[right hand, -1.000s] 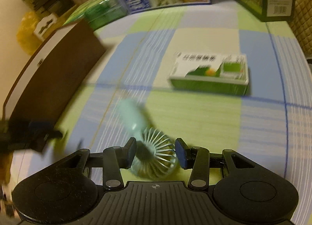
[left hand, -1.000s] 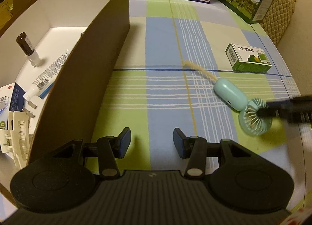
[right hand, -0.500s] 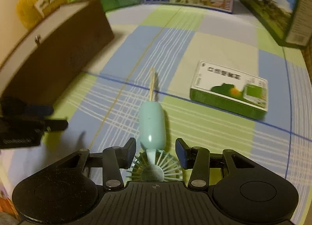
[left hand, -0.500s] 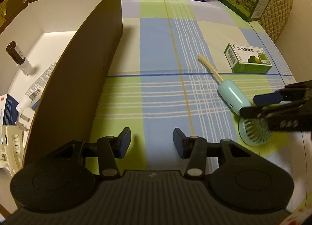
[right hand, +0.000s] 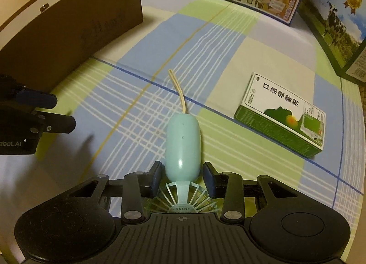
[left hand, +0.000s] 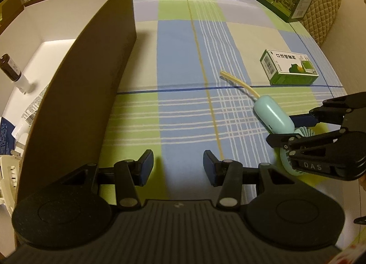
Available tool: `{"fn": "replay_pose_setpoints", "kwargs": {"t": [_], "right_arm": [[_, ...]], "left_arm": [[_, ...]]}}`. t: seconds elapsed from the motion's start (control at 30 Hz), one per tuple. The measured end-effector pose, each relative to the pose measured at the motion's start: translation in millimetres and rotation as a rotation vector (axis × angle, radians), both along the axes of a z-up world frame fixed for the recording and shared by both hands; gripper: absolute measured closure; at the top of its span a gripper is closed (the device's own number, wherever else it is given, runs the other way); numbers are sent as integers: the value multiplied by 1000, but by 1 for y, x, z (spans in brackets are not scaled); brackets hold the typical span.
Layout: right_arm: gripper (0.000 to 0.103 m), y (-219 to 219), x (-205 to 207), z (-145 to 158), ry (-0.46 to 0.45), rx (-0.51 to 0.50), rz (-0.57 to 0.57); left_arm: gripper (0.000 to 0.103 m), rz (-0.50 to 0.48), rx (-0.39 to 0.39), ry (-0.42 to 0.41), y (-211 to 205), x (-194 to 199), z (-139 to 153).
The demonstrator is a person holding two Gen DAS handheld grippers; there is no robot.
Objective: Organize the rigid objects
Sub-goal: 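Lower the right tool onto the mint-green fan handle and close it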
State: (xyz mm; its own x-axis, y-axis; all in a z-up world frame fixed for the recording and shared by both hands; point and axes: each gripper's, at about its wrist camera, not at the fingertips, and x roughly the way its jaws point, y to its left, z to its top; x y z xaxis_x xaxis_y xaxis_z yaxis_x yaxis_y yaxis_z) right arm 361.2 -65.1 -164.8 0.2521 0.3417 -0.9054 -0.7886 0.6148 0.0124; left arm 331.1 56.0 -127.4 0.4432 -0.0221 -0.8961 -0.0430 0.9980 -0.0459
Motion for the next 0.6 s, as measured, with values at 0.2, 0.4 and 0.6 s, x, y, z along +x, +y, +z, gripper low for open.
{"fn": "replay_pose_setpoints", "kwargs": {"t": [0.2,0.4,0.6], "right_arm": [[68,-34,-2,13,2,89,-102],[69,-80,1,27,-6,164,-255],[69,-125,0,31,-4,152,-357]], "left_arm": [[60,-51,-1,-12,-13,3,1],[60,-179,-8,-45,-37,13,4],[60,-297,-8,-74,-69,28,7]]}}
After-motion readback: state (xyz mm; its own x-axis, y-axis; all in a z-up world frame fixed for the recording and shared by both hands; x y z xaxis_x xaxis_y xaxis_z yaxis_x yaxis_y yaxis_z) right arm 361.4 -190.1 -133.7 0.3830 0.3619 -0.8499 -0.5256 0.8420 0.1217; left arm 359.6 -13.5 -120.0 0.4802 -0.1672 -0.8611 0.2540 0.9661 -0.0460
